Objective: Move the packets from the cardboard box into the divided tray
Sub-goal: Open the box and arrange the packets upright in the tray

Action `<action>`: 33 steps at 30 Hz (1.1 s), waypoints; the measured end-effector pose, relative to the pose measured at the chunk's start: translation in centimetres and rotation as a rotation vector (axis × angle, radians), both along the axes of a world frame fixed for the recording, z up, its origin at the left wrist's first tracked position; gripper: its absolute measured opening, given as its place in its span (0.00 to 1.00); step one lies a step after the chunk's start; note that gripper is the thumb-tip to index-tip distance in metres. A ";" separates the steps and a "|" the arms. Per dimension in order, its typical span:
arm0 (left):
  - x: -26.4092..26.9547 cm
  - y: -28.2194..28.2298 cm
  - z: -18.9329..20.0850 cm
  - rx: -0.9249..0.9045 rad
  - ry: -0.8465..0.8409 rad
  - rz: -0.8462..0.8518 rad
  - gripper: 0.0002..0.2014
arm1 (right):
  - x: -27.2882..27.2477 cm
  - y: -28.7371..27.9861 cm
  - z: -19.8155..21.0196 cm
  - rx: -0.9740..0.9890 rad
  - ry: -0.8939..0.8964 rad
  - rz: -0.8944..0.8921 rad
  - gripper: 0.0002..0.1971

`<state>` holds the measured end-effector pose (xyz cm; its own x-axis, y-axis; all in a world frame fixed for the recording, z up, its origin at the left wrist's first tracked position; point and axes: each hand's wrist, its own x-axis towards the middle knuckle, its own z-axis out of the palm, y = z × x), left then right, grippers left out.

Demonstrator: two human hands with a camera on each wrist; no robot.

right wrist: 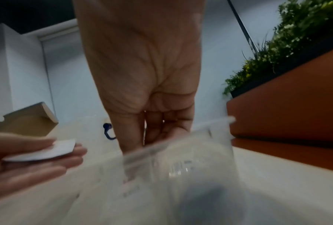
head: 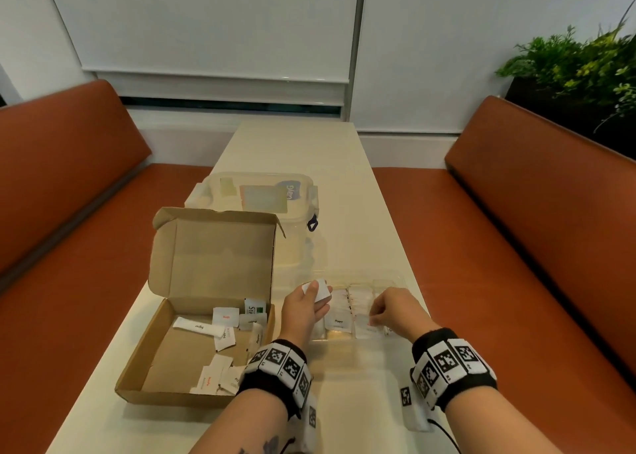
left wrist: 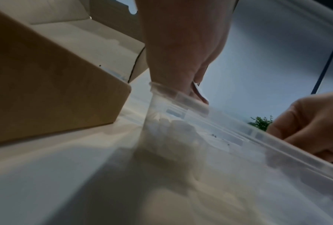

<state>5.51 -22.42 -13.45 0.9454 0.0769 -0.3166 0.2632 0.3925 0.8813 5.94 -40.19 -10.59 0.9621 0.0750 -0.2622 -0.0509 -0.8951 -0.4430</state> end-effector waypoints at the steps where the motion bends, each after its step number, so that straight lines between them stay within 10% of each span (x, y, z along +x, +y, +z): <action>1: 0.1 0.0 0.0 -0.008 0.002 0.002 0.10 | -0.2 0.2 -0.2 -0.017 0.008 0.013 0.04; 25: 0.1 -0.1 0.4 -0.002 0.103 -0.075 0.16 | -0.7 0.9 -2.7 -0.162 -0.118 0.027 0.21; 33: -0.2 -0.4 1.3 0.045 0.101 -0.120 0.17 | -0.6 2.6 -0.1 0.283 -0.322 -0.119 0.08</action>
<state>5.36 -22.86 -12.14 0.9121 -0.0182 -0.4095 0.3941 0.3137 0.8639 5.36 -37.56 -10.70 0.9976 -0.0155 0.0675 0.0346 -0.7324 -0.6800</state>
